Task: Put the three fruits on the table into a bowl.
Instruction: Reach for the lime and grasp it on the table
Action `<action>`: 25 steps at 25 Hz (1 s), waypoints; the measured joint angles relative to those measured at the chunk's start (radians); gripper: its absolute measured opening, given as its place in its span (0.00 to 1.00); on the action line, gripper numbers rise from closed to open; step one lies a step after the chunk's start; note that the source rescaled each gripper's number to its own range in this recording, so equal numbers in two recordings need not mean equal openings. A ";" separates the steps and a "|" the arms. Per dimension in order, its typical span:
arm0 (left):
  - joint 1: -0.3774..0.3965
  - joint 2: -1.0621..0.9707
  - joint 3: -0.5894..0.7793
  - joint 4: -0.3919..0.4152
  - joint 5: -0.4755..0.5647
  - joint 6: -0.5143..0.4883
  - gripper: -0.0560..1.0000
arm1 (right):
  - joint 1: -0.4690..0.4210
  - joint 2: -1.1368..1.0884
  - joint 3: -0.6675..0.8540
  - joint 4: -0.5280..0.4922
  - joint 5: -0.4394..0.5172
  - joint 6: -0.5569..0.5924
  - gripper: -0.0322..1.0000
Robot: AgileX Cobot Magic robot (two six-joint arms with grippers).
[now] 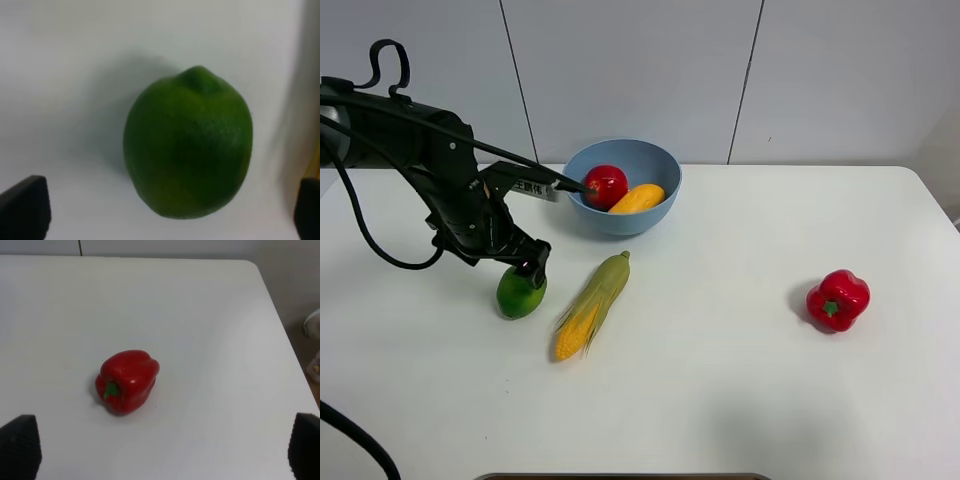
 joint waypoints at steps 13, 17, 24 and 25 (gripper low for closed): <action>0.000 0.095 0.000 0.000 -0.096 0.000 1.00 | 0.000 0.000 0.000 0.000 0.000 0.000 1.00; 0.000 0.135 0.000 0.000 -0.112 0.000 1.00 | 0.000 0.000 0.000 0.000 0.000 0.000 1.00; 0.000 0.186 0.000 0.000 -0.158 0.000 1.00 | 0.000 0.000 0.000 0.000 0.000 0.001 1.00; 0.000 0.195 0.000 0.000 -0.165 0.000 1.00 | 0.000 0.000 0.000 0.000 0.000 0.001 1.00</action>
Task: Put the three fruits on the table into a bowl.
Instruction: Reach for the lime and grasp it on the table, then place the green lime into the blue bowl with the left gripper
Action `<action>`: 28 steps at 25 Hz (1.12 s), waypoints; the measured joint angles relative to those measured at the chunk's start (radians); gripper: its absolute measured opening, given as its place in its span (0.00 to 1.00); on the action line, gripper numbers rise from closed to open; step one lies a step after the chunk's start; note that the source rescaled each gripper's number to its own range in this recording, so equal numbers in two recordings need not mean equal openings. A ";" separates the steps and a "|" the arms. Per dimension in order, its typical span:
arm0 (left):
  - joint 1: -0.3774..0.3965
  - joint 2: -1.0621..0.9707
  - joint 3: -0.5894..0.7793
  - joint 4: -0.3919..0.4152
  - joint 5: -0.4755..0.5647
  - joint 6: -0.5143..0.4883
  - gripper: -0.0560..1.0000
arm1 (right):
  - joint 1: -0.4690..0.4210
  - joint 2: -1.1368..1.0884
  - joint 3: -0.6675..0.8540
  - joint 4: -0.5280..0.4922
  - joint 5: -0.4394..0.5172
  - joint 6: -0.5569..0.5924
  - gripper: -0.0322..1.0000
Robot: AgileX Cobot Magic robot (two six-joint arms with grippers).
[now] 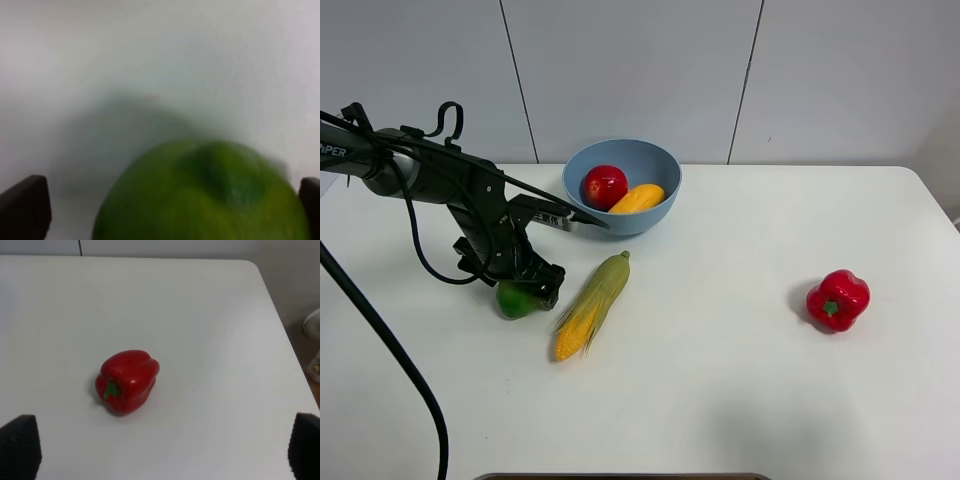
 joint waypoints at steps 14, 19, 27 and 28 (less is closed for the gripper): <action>0.000 0.023 -0.003 0.000 -0.014 0.001 0.97 | 0.000 0.000 0.000 0.000 0.000 0.003 1.00; 0.000 0.023 -0.003 0.009 -0.016 0.001 0.07 | 0.000 0.000 0.000 0.000 0.000 0.003 1.00; 0.000 0.023 -0.003 0.010 -0.017 0.001 0.08 | 0.000 0.000 0.000 0.000 0.000 0.004 1.00; 0.000 0.023 -0.003 0.010 -0.017 0.001 0.08 | 0.000 0.000 0.000 0.000 0.000 0.004 1.00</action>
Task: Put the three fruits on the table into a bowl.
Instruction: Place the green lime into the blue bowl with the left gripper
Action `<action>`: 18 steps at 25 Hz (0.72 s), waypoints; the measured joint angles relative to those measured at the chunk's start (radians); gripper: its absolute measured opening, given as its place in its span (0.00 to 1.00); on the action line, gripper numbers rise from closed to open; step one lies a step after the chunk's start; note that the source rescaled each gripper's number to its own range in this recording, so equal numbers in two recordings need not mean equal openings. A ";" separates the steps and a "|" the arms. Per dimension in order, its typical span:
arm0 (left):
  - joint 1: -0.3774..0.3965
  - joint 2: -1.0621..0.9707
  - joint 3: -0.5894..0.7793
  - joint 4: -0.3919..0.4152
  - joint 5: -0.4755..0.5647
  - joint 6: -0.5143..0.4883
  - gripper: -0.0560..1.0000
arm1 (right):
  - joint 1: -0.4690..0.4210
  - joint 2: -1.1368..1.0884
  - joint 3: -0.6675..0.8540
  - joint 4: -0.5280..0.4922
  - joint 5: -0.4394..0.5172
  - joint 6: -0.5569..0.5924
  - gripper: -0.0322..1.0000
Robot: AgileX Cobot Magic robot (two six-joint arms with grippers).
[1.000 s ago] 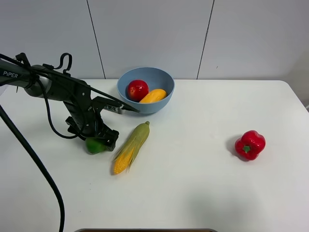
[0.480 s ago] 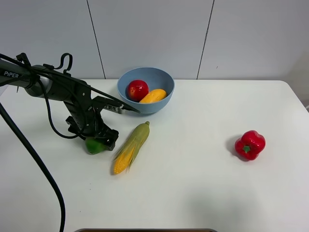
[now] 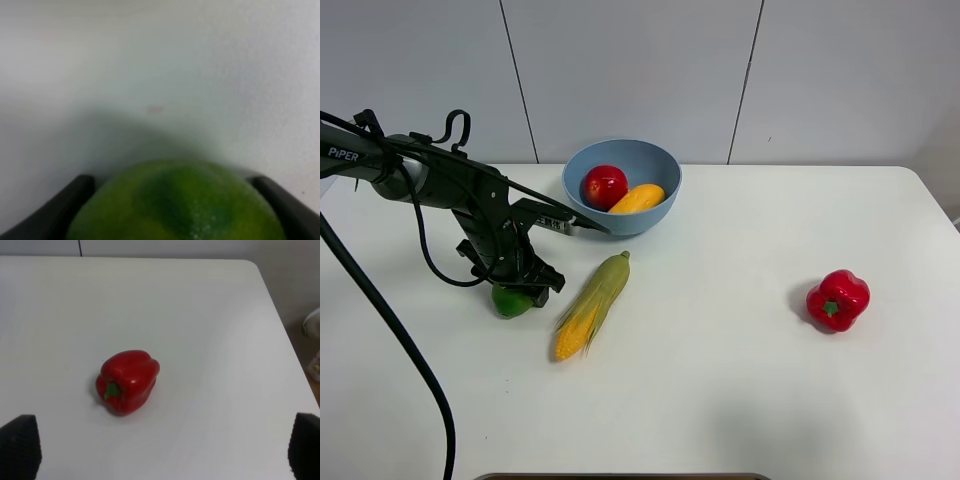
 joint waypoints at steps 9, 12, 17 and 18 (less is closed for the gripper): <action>0.000 0.000 0.000 0.000 0.000 0.000 0.08 | 0.000 0.000 0.000 0.000 0.000 0.000 1.00; 0.000 0.000 0.000 0.000 0.000 0.000 0.08 | 0.000 0.000 0.000 0.000 0.000 0.000 1.00; 0.000 -0.010 0.000 0.001 0.006 0.000 0.08 | 0.000 0.000 0.000 0.000 0.000 0.000 1.00; 0.000 -0.016 0.000 0.002 0.014 0.000 0.08 | 0.000 0.000 0.000 0.000 0.000 0.000 1.00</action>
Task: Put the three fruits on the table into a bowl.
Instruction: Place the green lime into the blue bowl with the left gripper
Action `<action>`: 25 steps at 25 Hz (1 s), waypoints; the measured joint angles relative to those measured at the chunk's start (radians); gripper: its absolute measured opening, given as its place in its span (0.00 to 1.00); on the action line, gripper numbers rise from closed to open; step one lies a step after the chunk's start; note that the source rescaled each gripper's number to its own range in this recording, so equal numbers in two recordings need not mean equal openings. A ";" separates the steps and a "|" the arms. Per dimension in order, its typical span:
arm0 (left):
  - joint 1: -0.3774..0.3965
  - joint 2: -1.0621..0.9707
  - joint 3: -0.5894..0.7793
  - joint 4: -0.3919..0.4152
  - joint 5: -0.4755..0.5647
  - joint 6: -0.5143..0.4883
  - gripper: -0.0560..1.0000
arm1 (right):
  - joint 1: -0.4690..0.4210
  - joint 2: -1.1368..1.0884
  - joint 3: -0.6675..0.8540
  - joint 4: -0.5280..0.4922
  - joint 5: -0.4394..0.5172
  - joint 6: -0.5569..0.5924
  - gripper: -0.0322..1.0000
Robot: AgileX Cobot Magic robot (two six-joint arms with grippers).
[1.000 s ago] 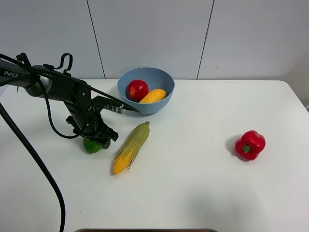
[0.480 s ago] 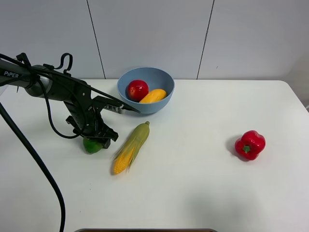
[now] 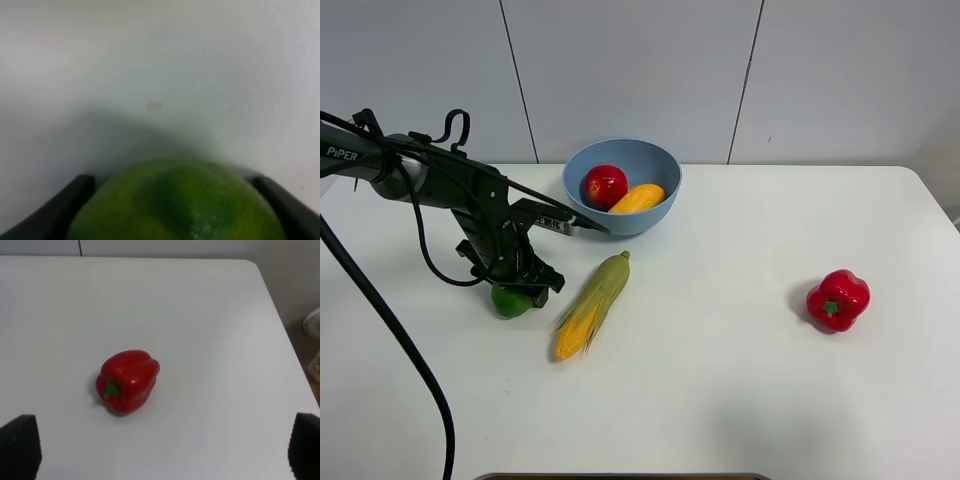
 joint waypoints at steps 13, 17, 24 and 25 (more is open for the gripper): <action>-0.001 -0.290 -0.003 0.006 0.046 0.000 0.08 | 0.000 0.000 0.000 0.000 0.000 0.000 1.00; -0.001 -0.371 -0.046 0.007 0.033 0.019 0.08 | 0.000 0.000 0.000 0.000 0.000 0.000 1.00; -0.003 -0.406 -0.178 0.008 -0.078 0.057 0.08 | 0.000 0.000 0.000 0.000 0.000 0.000 1.00; -0.007 -0.405 -0.192 0.008 -0.098 0.062 0.08 | 0.000 0.000 0.000 0.000 0.000 0.000 1.00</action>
